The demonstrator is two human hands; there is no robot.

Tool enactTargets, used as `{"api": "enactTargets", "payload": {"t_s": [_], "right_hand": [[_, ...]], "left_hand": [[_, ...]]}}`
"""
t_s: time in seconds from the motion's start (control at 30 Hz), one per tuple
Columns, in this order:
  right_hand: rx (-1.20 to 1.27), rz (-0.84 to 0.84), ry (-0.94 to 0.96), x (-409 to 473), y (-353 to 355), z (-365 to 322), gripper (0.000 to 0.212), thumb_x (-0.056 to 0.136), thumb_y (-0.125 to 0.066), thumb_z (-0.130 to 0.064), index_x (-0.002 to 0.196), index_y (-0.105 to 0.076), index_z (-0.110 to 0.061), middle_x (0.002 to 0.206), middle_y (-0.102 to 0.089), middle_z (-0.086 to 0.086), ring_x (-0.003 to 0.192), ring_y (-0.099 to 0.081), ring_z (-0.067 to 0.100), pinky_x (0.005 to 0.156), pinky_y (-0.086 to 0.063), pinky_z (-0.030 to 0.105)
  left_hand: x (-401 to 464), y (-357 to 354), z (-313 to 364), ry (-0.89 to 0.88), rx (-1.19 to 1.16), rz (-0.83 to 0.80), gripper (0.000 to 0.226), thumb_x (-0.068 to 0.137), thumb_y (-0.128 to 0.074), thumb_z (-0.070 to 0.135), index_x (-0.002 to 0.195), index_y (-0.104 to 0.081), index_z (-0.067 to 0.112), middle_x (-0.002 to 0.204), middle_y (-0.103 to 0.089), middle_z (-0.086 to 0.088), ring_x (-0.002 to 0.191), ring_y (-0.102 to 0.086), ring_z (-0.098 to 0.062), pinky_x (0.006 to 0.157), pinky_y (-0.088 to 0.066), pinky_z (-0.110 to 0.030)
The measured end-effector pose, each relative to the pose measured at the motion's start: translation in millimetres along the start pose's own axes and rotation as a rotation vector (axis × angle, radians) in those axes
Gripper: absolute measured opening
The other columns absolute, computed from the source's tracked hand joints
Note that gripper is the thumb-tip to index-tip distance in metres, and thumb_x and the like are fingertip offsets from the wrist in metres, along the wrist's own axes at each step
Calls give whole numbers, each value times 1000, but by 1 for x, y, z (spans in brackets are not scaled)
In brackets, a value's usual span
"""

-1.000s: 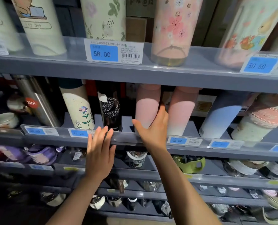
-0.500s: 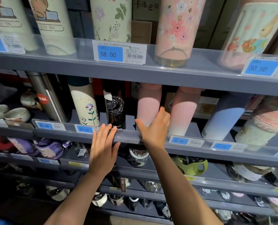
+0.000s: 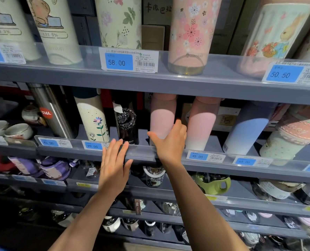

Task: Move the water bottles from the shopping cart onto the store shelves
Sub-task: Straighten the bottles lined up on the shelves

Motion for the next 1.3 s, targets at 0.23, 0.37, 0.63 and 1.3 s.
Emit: {"api": "enactTargets", "payload": {"t_s": [0.23, 0.37, 0.63, 1.3], "right_hand": [[24, -92, 55, -2, -2, 4, 86, 80, -71, -32, 146, -21, -11, 147, -36, 7, 133, -36, 27, 107, -32, 38], [26, -60, 5, 1, -1, 4, 86, 77, -75, -30, 144, -25, -10, 143, -39, 7, 130, -37, 26, 103, -33, 37], [-8, 5, 1, 1, -5, 1, 91, 72, -77, -47, 139, -29, -8, 141, -35, 7, 129, -38, 28, 104, -37, 45], [81, -108, 16, 1, -3, 9, 77, 74, -73, -29, 138, -32, -14, 131, -52, 5, 118, -50, 28, 96, -43, 45]], "left_hand": [[0, 0, 1, -6, 13, 23, 51, 96, -37, 32, 141, -37, 7, 144, -41, -12, 142, -24, -30, 112, -26, -58], [0, 1, 1, -9, 8, 35, 50, 96, -39, 30, 141, -38, 7, 144, -42, -13, 141, -26, -31, 111, -27, -60], [1, -1, -1, 5, 2, 14, 49, 96, -39, 31, 140, -37, 10, 144, -42, -11, 141, -27, -30, 109, -30, -60], [-2, -4, -1, -40, 35, 52, 49, 96, -40, 29, 142, -33, 12, 148, -35, -8, 143, -24, -30, 111, -26, -61]]}}
Point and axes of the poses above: each hand's wrist, its own x-axis towards the middle knuckle, its own y-axis out of the back of the hand, z = x × y, the point moved 5 cm from there along x, towards the middle knuckle
